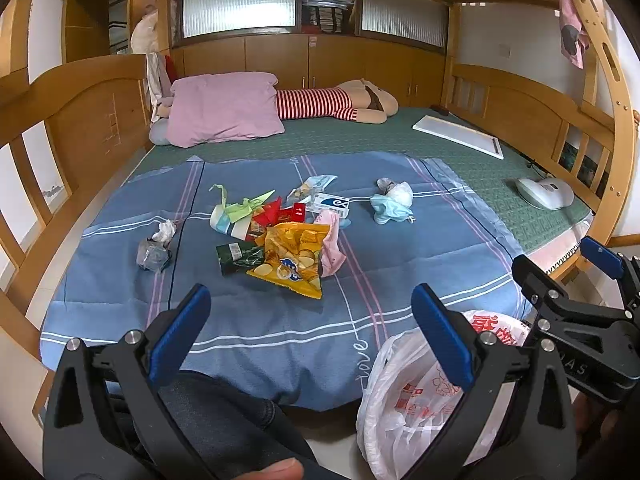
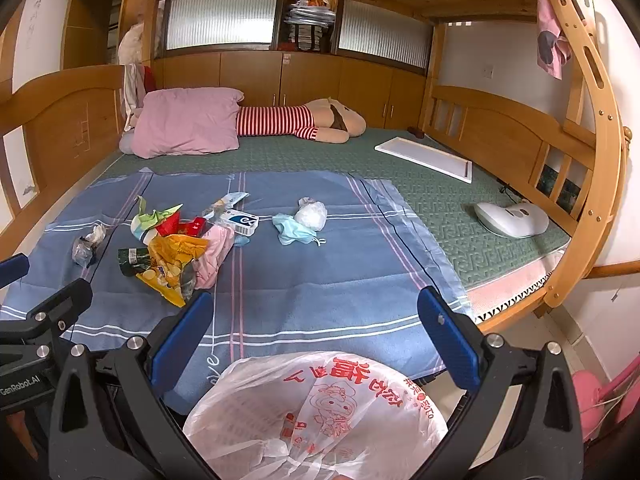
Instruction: Collect trash
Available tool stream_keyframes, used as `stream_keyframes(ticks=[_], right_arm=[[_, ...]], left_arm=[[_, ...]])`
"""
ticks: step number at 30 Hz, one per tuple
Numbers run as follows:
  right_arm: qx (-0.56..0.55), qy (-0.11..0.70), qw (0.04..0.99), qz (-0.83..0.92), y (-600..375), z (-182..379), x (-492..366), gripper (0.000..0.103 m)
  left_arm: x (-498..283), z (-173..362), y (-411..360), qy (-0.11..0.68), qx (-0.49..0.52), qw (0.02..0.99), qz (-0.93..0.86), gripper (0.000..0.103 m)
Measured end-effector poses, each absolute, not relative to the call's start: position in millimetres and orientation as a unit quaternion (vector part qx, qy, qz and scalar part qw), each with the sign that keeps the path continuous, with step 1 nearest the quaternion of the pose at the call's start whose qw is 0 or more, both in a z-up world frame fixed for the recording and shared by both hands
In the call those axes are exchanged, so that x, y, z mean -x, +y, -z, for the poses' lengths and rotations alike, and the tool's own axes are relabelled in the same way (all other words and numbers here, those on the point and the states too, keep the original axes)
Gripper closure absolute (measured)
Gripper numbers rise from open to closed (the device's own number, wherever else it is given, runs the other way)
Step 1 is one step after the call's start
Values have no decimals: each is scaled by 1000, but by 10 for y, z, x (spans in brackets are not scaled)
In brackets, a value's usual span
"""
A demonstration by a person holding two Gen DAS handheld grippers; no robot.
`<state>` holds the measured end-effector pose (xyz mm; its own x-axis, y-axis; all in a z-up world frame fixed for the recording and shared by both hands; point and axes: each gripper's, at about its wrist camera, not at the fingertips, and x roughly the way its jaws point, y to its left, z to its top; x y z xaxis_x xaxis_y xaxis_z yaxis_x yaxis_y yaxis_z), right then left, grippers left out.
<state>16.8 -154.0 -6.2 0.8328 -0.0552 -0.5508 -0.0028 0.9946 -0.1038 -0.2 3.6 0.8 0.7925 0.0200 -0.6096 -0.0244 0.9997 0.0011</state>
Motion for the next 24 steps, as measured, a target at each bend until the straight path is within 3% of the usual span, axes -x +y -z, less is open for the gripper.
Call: stream_keyframes(ticks=[24], right_arm=[[51, 289, 956, 13, -1500, 59, -158, 3]], left_arm=[[-21, 27, 93, 322, 5, 947, -15, 3]])
